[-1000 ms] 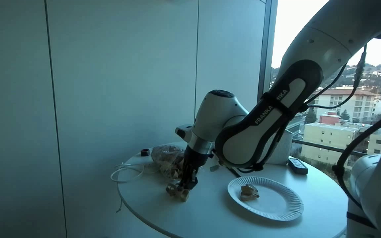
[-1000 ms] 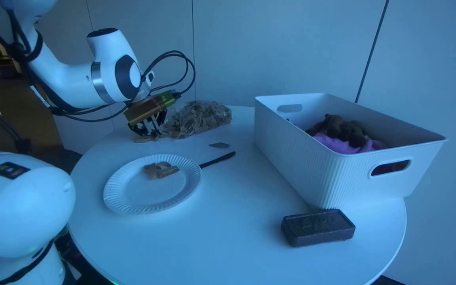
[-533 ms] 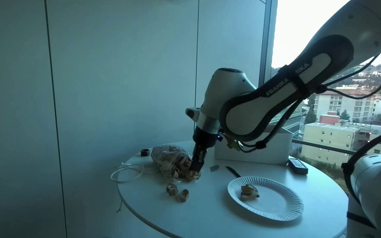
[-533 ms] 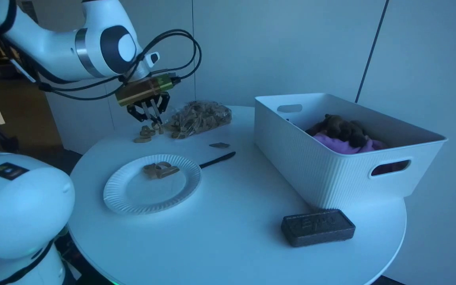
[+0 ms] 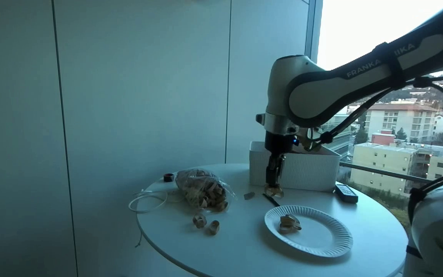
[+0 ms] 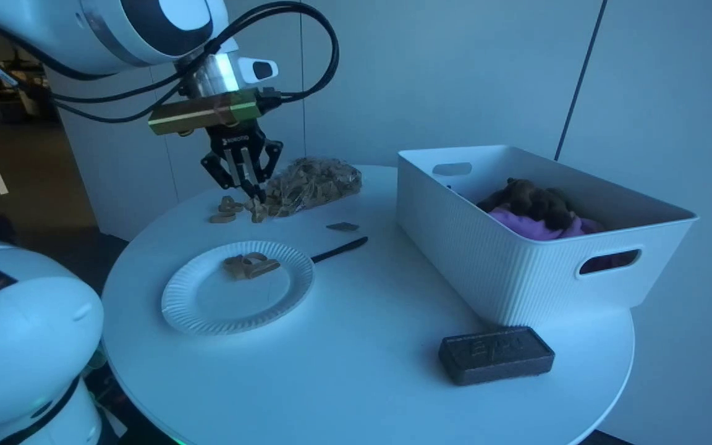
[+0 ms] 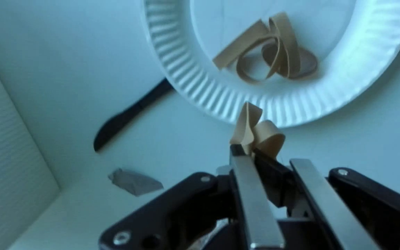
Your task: Put the elastic bands on the plate
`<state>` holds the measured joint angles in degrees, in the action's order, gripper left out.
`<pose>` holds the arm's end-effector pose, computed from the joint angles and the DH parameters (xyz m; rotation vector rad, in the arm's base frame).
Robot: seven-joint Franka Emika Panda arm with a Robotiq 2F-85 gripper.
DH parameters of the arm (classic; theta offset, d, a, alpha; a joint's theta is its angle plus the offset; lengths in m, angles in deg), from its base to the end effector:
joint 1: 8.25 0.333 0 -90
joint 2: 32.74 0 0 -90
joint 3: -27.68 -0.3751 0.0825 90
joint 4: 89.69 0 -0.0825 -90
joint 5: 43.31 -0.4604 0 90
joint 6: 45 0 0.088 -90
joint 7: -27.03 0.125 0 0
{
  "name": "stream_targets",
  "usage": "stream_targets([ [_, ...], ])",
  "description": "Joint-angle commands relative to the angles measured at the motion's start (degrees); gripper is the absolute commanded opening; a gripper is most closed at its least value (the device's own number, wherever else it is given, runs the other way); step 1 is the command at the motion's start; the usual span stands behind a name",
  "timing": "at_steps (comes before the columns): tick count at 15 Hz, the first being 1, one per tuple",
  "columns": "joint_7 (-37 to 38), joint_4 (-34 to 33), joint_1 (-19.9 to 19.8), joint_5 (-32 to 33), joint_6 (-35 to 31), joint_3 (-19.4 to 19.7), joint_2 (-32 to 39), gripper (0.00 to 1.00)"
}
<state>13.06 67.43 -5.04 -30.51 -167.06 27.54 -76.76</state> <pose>0.3616 0.0080 0.4469 2.8616 0.5888 0.2002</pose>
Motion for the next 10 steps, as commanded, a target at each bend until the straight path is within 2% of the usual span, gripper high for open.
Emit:
stream_targets([
  [1,2.32,-0.04,-2.13,-2.22,7.23,2.71,-2.29,0.07],
  [4,2.01,0.25,-2.48,-4.81,8.25,5.71,-0.99,0.09],
  [5,2.06,0.5,-2.72,-5.54,7.83,6.44,-0.8,0.18],
  [6,2.11,0.75,-2.77,-6.21,7.02,6.98,-0.81,0.34],
  [8,1.95,0.9,-2.92,-6.58,4.98,7.44,-0.46,0.44],
  [10,2.37,0.9,-2.63,-7.09,2.03,7.3,0.54,0.6],
])
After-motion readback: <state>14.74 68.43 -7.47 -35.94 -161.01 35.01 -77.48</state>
